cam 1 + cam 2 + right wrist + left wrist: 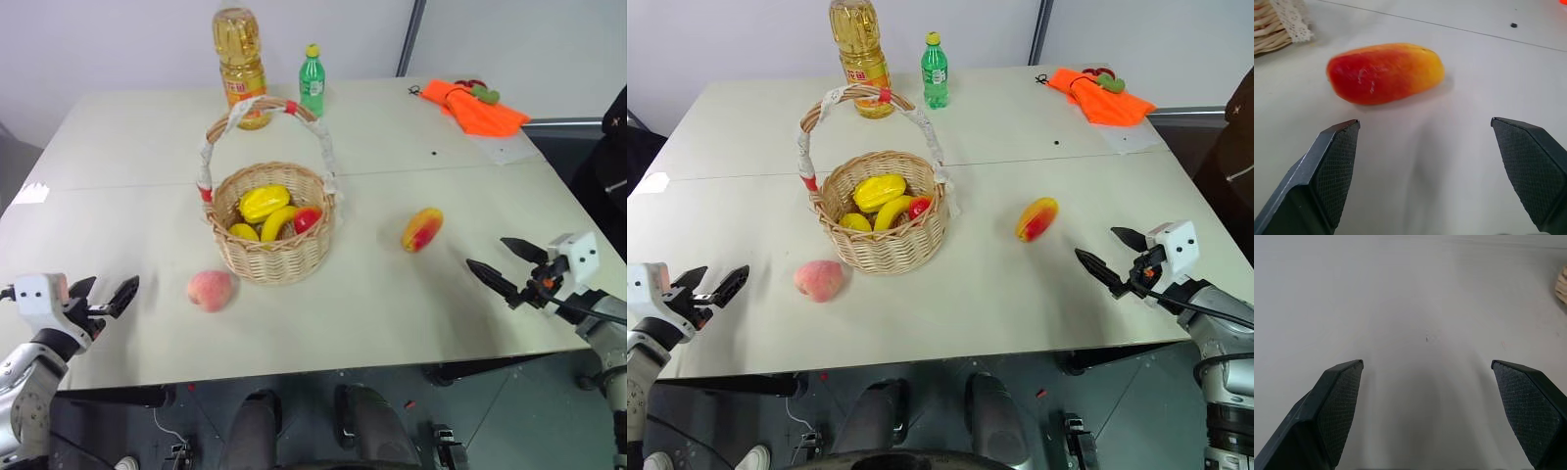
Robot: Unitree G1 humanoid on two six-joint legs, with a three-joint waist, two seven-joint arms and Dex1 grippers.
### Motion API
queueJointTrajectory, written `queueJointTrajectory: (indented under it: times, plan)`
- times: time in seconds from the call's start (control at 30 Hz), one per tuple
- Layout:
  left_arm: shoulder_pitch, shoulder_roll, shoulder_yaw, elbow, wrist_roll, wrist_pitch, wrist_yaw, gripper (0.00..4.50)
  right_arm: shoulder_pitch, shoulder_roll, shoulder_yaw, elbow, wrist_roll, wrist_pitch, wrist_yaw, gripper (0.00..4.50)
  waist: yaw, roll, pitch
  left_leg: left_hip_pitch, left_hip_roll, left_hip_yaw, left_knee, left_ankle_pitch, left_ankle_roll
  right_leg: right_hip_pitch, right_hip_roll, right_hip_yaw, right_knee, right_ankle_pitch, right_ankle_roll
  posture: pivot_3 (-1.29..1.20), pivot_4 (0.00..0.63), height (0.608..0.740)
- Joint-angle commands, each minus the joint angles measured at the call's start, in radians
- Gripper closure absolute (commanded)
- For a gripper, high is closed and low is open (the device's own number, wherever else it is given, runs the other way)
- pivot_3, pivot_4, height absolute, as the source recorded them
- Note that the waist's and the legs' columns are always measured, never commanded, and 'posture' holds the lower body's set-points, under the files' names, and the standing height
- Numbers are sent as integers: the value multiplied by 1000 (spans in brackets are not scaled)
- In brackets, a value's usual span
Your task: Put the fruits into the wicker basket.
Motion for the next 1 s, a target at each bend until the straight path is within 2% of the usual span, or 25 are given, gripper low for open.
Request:
queueJointTrajectory:
  times: [0.03,0.27,0.47,0.63,0.8,1.0]
  plan:
    - [-17,39,20,-67,-53,29,-31,0,-8,-10,-35,-49,30,13,-2,25,0,0,0,0,0,0,0,0,0,0,0,0,0,0,0,0,150,740]
    - [-91,96,-78,-130,-75,100,-86,0,-55,-24,-9,-90,39,51,11,25,0,-1,0,0,0,0,1,0,0,0,0,0,1,0,0,0,150,740]
    - [-153,204,-199,-237,-154,212,-241,0,-8,-49,-38,-237,94,128,24,25,1,-1,0,0,0,0,0,0,1,0,1,1,1,0,0,0,150,740]
    - [-161,333,-307,-253,-103,211,-375,0,45,-99,-48,-399,192,240,56,25,-3,0,0,1,1,1,0,-1,2,0,2,2,1,0,0,0,150,740]
    - [-163,460,-439,-217,39,178,-443,0,36,-120,-36,-473,233,292,44,25,-1,0,0,1,2,1,0,-1,2,-1,2,2,1,0,0,0,150,740]
    - [-203,450,-497,-170,93,178,-437,0,6,-142,-19,-551,274,355,21,25,0,-1,1,0,2,2,0,-1,2,-2,1,2,0,0,0,0,150,740]
